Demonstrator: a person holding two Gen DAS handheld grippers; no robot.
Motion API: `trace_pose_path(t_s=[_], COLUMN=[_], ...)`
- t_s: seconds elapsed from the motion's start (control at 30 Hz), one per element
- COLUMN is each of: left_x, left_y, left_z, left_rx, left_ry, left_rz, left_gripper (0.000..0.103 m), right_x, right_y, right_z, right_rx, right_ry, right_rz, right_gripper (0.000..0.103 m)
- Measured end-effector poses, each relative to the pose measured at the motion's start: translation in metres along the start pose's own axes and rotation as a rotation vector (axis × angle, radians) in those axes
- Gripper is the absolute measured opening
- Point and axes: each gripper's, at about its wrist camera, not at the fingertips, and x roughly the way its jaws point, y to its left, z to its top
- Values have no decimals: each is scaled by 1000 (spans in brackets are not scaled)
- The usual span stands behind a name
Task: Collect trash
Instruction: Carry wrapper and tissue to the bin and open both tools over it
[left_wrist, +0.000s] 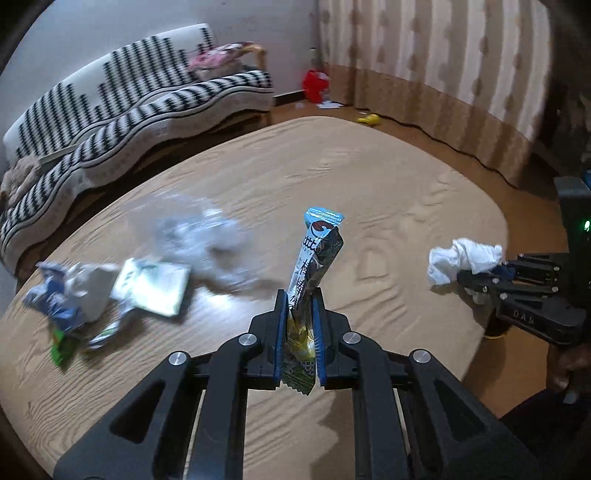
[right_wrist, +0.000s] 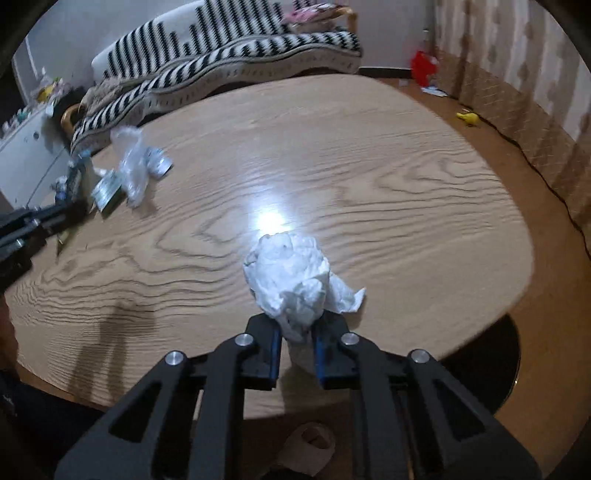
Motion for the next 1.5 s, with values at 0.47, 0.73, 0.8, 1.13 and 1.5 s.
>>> trace_pose_path(t_s=[0.47,0.73,0.8,1.13,1.5], left_x=[40,61,65,82,91], left_y=[-151,-226,-243,-280,-287], left_z=[26,29,27,35,36], left_rx=[125,192,219,249,255], left_ry=[25,47,50,65,76], left_rz=[-176,-283,-305,-365,-374], left_gripper=[12,12,12,12,12], right_x=[-56,-60,-56,-49,-44], right_y=[-163,-217,-229,-252,-259], right_z=[-39,-65,-72,-81,-73], right_rx=[317,446,480,556,560], right_ry=[-59,-15,11,43,39], right_rz=[-92,-128,-129,-118,-123], right_gripper=[14,14,14,14,14])
